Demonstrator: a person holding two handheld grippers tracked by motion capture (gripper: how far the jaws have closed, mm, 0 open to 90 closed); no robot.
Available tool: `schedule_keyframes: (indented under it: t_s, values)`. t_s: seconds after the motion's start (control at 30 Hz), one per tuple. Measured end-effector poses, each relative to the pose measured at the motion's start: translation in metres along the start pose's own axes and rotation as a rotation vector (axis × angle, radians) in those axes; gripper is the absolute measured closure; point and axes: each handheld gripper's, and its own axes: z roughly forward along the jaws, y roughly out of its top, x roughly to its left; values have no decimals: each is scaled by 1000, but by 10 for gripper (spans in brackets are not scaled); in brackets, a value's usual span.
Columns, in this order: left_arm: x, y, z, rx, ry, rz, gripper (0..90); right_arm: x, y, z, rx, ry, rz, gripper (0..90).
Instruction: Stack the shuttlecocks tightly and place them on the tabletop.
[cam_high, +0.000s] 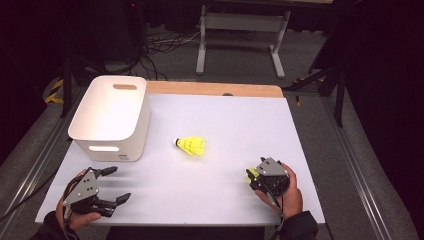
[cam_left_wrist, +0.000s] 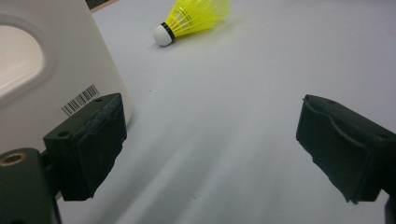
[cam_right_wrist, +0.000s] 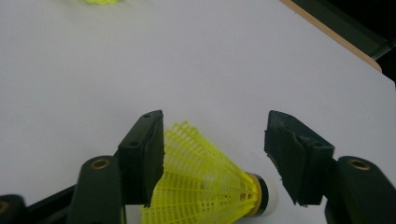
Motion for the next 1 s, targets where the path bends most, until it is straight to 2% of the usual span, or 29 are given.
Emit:
schedule_keyframes:
  t_s: [0.07, 0.33, 0.43, 0.63, 1.0]
  values:
    - [0, 0, 0, 2, 0, 0, 92, -1, -1, 2, 9, -2, 3, 451]
    - [0, 0, 1, 3, -1, -1, 93, -3, -4, 3, 13, 7, -17, 716]
    - [0, 0, 1, 4, -2, 0, 93, -3, -3, 1, 7, 7, -26, 758]
    - [0, 0, 2, 7, -4, -1, 93, -6, -2, -4, -26, -28, -34, 864]
    - [0, 0, 2, 10, -2, -1, 93, -16, -3, -12, -76, -70, -7, 897]
